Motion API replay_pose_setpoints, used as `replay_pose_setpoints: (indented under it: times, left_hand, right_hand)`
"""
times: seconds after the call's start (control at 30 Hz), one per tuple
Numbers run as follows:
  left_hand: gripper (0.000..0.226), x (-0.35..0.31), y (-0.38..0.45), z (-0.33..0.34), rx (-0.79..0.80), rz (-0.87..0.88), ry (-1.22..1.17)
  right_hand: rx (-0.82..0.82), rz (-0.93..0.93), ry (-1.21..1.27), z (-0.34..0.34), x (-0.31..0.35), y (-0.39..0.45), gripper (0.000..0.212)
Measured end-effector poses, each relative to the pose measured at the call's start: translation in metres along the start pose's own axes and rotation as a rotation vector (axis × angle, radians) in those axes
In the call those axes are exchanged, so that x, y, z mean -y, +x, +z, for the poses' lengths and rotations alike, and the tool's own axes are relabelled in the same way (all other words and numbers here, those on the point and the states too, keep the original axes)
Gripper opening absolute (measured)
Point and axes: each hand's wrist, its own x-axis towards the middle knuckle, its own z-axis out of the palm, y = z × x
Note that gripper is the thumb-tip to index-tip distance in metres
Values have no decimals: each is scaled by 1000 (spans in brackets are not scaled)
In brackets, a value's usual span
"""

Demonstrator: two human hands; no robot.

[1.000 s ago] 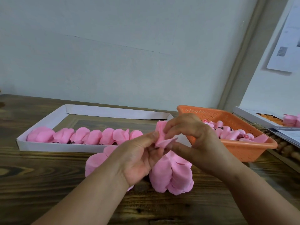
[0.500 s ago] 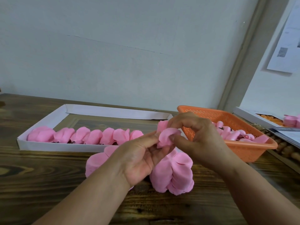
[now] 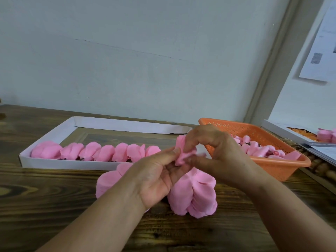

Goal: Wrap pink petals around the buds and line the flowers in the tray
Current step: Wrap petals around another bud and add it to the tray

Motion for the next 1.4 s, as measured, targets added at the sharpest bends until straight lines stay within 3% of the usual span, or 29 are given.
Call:
replay_pose_setpoints:
  times: [0.27, 0.47, 0.7, 0.83, 1.13, 1.27, 1.4]
  left_hand:
    - [21, 0, 1, -1, 18, 12, 23]
    - [23, 0, 2, -2, 30, 46, 67]
    - [26, 2, 0, -2, -19, 86, 110]
    - [40, 2, 1, -3, -22, 84, 135]
    - [45, 8, -3, 0, 28, 165, 330]
    - [27, 10, 1, -3, 12, 166, 382]
    - [25, 13, 4, -5, -30, 193, 393]
  right_hand:
    - [-18, -26, -16, 4, -7, 5, 3]
    - [-92, 36, 110, 7, -9, 4, 8]
    - [-24, 110, 165, 1, -5, 5, 17]
    - [-11, 166, 148, -1, -5, 4, 27]
    - [1, 209, 105, -2, -4, 3, 27]
    - [-14, 231, 72, 3, -5, 4, 31]
    - [-26, 254, 61, 7, -4, 5, 31]
